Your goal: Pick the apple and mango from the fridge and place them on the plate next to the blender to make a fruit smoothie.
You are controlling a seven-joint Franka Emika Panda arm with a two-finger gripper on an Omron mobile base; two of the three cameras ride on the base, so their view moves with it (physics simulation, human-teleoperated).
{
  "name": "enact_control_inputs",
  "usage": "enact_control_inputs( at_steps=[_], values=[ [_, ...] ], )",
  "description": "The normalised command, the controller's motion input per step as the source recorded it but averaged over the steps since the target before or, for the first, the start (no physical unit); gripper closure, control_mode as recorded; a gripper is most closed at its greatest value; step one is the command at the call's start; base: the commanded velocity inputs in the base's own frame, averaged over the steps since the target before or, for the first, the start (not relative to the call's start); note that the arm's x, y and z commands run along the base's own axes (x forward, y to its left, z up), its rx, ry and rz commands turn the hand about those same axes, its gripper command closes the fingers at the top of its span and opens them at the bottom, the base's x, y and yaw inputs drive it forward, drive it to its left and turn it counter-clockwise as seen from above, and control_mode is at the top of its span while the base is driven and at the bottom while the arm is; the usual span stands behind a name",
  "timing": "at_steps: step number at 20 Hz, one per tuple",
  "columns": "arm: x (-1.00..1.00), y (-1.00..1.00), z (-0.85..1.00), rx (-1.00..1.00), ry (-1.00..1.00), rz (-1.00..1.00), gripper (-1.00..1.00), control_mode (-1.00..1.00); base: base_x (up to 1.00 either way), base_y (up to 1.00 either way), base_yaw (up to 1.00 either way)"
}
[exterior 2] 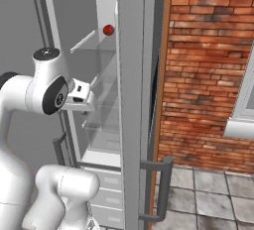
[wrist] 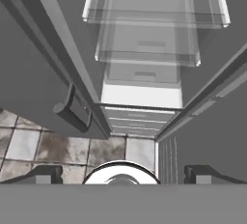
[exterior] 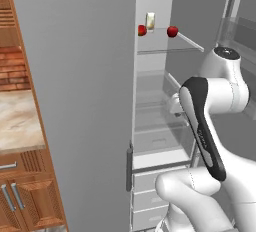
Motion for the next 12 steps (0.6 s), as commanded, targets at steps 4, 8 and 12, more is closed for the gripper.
enact_control_inputs(
  at_steps=[4,8,12],
  values=[
    [-0.03,0.03,0.52,-0.06,-0.43,0.0,-1.0,-1.0,0.0,0.0,0.0],
    [-0.12,0.0,0.63,-0.03,-0.47,0.0,-1.0,-1.0,0.0,0.0,0.0],
    [-0.03,0.0,0.64,0.0,-0.4,-0.04,-1.0,-1.0,0.0,0.0,0.0]
  ],
)
